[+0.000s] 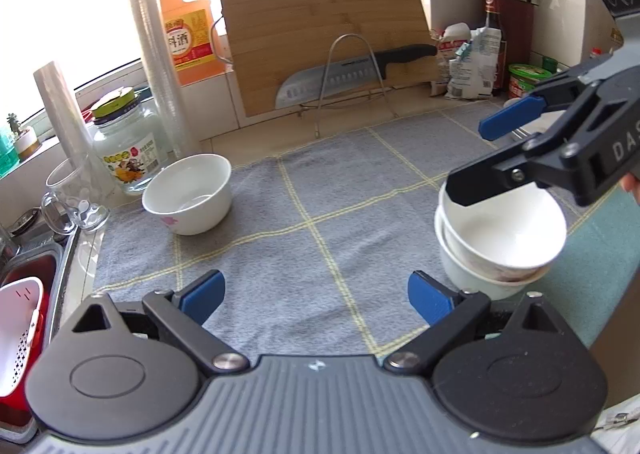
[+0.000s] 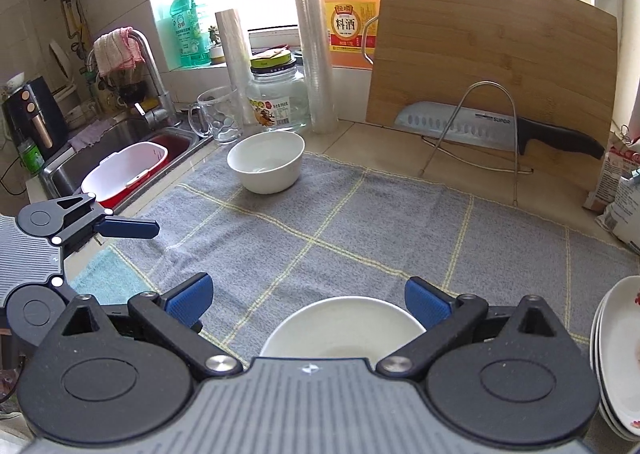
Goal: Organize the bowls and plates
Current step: 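Move the right gripper to the floral white bowl and grasp its rim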
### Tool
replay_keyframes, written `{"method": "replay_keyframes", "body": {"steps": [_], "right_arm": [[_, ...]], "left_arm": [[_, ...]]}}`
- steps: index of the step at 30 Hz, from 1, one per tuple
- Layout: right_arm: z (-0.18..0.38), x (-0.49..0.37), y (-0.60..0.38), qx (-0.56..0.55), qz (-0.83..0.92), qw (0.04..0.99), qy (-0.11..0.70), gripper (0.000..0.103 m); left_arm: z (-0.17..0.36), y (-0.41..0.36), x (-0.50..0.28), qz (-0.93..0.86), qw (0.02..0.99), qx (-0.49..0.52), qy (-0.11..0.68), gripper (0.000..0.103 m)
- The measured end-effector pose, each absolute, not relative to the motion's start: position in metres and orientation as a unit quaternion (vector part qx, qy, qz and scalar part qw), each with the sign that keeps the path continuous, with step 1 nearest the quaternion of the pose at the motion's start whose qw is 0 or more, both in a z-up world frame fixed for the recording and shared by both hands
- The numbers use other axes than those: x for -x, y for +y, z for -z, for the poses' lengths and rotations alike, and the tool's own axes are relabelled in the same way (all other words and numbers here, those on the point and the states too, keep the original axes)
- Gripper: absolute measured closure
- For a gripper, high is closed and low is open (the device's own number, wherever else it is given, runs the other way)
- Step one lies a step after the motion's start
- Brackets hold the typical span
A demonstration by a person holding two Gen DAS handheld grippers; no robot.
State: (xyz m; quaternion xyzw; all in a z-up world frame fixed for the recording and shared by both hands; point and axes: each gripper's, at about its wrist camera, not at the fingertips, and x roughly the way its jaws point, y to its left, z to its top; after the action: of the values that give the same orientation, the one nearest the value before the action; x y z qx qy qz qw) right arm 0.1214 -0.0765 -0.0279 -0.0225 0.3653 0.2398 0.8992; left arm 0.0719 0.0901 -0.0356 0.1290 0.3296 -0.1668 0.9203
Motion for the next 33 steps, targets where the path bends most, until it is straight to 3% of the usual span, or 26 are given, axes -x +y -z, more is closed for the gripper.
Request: {"method": "replay_keyframes", "body": {"steps": [15, 29, 33], "right_arm": [[0.023, -0.194, 0.013, -0.042, -0.200, 0.894, 0.399, 0.000], [0.039, -0.298, 0.070, -0.028, -0.206, 0.882, 0.423, 0.001], [0.052, -0.325, 0.080, -0.025, -0.207, 0.876, 0.435, 0.005]], "left_arm": [[0.068, 0.183, -0.159, 0.186, 0.923, -0.136, 0.307, 0.005], [0.092, 0.195, -0.220, 0.211, 0.922, -0.137, 0.294, 0.005], [0.097, 0.195, -0.233, 0.218, 0.922, -0.134, 0.292, 0.006]]}}
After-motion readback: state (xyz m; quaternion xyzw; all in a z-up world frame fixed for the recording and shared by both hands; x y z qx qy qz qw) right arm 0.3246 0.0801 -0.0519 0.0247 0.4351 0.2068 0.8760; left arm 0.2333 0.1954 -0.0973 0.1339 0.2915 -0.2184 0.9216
